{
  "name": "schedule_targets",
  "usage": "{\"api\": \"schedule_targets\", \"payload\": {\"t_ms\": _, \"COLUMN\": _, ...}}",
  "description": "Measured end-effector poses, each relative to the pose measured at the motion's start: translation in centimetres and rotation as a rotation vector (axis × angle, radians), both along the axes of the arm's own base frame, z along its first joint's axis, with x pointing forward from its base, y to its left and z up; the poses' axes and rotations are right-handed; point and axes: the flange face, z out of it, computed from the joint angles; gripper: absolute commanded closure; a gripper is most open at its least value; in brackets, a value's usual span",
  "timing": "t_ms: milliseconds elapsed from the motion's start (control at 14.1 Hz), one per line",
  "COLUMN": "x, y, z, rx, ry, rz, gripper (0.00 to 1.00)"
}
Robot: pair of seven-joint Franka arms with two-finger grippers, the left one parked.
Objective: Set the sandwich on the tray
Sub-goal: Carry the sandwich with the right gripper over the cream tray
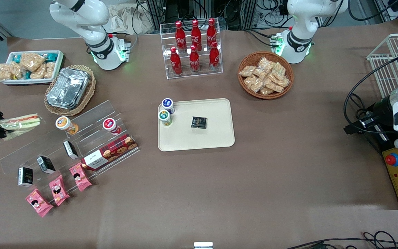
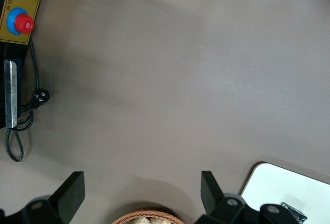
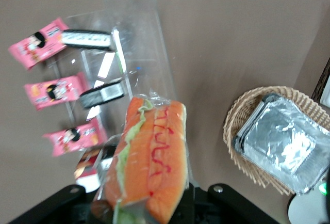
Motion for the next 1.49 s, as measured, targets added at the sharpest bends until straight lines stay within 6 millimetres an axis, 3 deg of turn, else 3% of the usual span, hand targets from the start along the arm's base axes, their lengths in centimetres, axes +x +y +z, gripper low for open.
{"api": "schedule_targets", "payload": {"t_ms": 213, "x": 1.7, "y": 4.4, "z": 1.1, "rx": 0.017, "ry": -0.012, "rz": -0.013, "gripper": 1.0}}
{"api": "schedule_targets", "payload": {"t_ms": 355, "x": 2.8, "y": 9.4, "z": 0.7, "rx": 0.018, "ry": -0.002, "rz": -0.057, "gripper": 1.0}}
{"api": "schedule_targets", "payload": {"t_ms": 497, "x": 3.7, "y": 15.7, "z": -0.5, "rx": 0.026, "ry": 0.021, "rz": -0.134, "gripper": 1.0}}
{"api": "schedule_targets", "payload": {"t_ms": 710, "x": 4.8, "y": 24.3, "z": -2.9, "rx": 0.025, "ry": 0.023, "rz": -0.229, "gripper": 1.0}}
{"api": "schedule_targets", "payload": {"t_ms": 995, "x": 4.9, "y": 33.5, "z": -7.2, "rx": 0.069, "ry": 0.059, "rz": -0.253, "gripper": 1.0}}
{"api": "schedule_targets", "payload": {"t_ms": 1492, "x": 3.2, "y": 46.8, "z": -14.6, "rx": 0.046, "ry": 0.019, "rz": -0.217, "gripper": 1.0}}
